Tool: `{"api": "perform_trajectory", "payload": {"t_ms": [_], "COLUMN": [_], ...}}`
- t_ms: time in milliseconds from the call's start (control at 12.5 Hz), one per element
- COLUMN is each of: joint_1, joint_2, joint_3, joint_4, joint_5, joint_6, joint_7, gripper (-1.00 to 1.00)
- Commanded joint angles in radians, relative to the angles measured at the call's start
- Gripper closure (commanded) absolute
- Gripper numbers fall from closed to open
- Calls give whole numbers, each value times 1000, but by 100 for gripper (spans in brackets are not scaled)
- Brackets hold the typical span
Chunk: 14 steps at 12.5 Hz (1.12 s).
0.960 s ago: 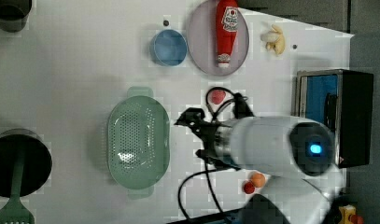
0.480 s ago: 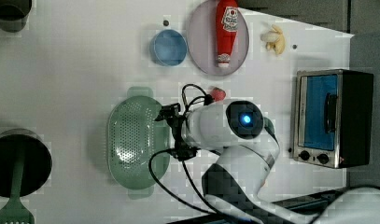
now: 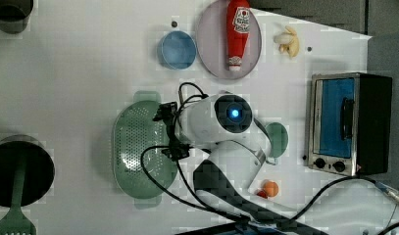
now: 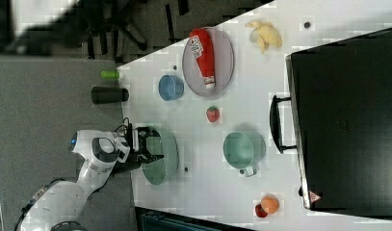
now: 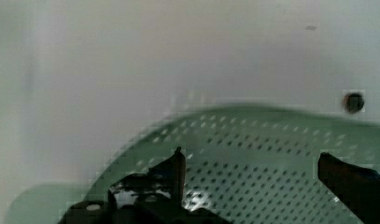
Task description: Drag strainer forwards.
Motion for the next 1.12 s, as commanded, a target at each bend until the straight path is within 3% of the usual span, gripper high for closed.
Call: {"api": "perform_trajectory", "payload": {"t_ms": [80,400,1120], "joint_1": [81,107,107], "joint_2": [2,47,175], "joint_3": [-51,-83,-121], "joint_4": [64,124,328], "joint_5": [-1,-1,-1], "joint_6": [24,33,43], "joint_7": [96,99,99], "gripper": [-100,-100,-100]}}
